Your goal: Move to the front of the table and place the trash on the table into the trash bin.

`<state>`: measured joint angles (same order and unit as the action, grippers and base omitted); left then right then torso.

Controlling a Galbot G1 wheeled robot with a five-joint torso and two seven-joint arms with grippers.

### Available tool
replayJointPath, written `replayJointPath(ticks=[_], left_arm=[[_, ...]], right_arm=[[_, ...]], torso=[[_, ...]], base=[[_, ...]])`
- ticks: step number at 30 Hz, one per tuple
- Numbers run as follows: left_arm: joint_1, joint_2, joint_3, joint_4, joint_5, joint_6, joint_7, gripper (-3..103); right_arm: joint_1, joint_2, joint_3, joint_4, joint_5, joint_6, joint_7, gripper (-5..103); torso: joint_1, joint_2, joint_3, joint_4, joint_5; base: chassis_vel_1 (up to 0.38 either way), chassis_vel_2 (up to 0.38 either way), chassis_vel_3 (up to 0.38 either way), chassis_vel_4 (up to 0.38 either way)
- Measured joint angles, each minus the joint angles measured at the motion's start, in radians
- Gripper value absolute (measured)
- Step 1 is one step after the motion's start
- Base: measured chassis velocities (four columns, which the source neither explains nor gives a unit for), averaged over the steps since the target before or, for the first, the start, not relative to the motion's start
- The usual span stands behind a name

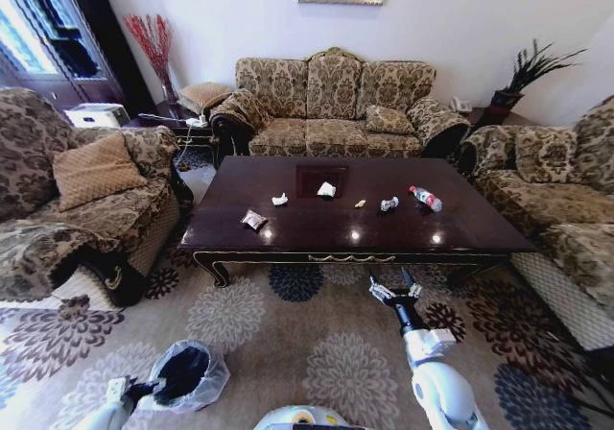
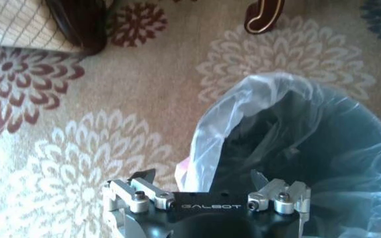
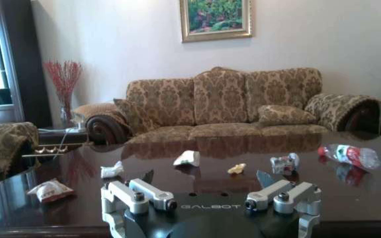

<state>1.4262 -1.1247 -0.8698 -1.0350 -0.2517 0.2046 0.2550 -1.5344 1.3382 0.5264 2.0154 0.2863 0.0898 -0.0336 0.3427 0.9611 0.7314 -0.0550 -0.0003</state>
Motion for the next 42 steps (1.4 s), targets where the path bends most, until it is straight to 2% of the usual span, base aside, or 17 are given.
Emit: replayJointPath(ticks=[7,10,16,23,26,28,30,31,32,36,38,40,41,42], left_arm=[[-0.051,-0.003,0.023,0.075,0.009,-0.028,0.024,96],[-0.061,-0.009,0.024,0.098,0.027,-0.036,0.045,96],[-0.103,-0.010,0.039,0.154,0.041,-0.043,0.077,95],[-0.150,-0.022,0.068,0.192,0.042,-0.061,0.083,94],[-0.179,-0.027,0.078,0.228,0.058,-0.083,0.079,93],[-0.210,-0.031,0.083,0.268,0.081,-0.124,0.085,93],[-0.226,-0.034,0.086,0.288,0.104,-0.128,0.085,93],[-0.238,-0.036,0.087,0.303,0.116,-0.129,0.083,88],[-0.238,-0.036,0.087,0.303,0.116,-0.129,0.083,88],[-0.258,-0.036,0.091,0.330,0.129,-0.121,0.081,66],[-0.261,-0.036,0.091,0.335,0.129,-0.122,0.083,66],[-0.268,-0.038,0.091,0.346,0.130,-0.124,0.083,56],[-0.268,-0.038,0.091,0.346,0.130,-0.124,0.083,56],[-0.272,-0.039,0.091,0.350,0.130,-0.126,0.083,50]], right_arm=[[0.004,-0.009,0.000,-0.011,-0.009,0.017,0.035,100],[0.019,-0.019,-0.009,-0.022,-0.011,0.015,0.040,100],[0.031,-0.033,-0.011,-0.035,-0.008,0.001,0.046,100],[0.030,-0.035,-0.009,-0.036,-0.007,-0.007,0.054,100],[0.027,-0.035,-0.008,-0.033,-0.007,-0.009,0.056,100],[0.023,-0.035,-0.004,-0.032,-0.007,-0.009,0.057,100],[0.019,-0.035,-0.001,-0.031,-0.007,-0.009,0.058,100],[0.017,-0.035,0.002,-0.031,-0.006,-0.009,0.058,100],[0.017,-0.035,0.002,-0.031,-0.006,-0.009,0.058,100],[0.011,-0.036,0.007,-0.031,-0.003,-0.007,0.058,100],[0.012,-0.037,0.007,-0.031,-0.002,-0.007,0.058,100],[0.013,-0.038,0.007,-0.031,-0.001,-0.007,0.059,100],[0.013,-0.038,0.007,-0.031,-0.001,-0.007,0.059,100],[0.014,-0.039,0.007,-0.031,0.000,-0.007,0.060,100]], torso=[[0.000,0.000,0.000,-0.0009,0.0006],[0.000,0.000,0.000,0.0000,-0.0005],[0.000,0.000,0.000,-0.0007,0.0010],[0.000,0.000,0.000,-0.0004,0.0000],[0.000,0.000,0.000,-0.0004,-0.0001],[0.000,0.000,0.000,-0.0006,0.0000],[0.000,0.000,0.000,-0.0008,0.0003],[0.000,0.000,0.000,-0.0007,0.0001],[0.000,0.000,0.000,-0.0007,0.0001],[0.000,0.000,0.000,-0.0004,0.0002],[0.000,0.000,0.000,-0.0002,0.0006],[0.000,0.000,0.000,-0.0002,0.0005],[0.000,0.000,0.000,-0.0002,0.0005],[0.000,0.000,0.000,-0.0003,0.0002]], base=[[0.083,0.086,-0.088,-0.101],[0.090,0.087,-0.060,-0.066],[0.008,0.010,-0.008,-0.003],[0.000,0.000,0.000,0.000],[0.000,0.000,0.000,0.000],[0.000,0.000,0.000,0.000],[0.000,0.000,0.000,0.000],[0.000,0.000,0.000,0.000],[0.000,0.000,0.000,0.000],[0.000,0.000,0.000,0.000],[0.000,0.000,0.000,0.000],[0.000,0.000,0.000,0.000],[0.000,0.000,0.000,0.000],[0.000,0.000,0.000,0.000]])
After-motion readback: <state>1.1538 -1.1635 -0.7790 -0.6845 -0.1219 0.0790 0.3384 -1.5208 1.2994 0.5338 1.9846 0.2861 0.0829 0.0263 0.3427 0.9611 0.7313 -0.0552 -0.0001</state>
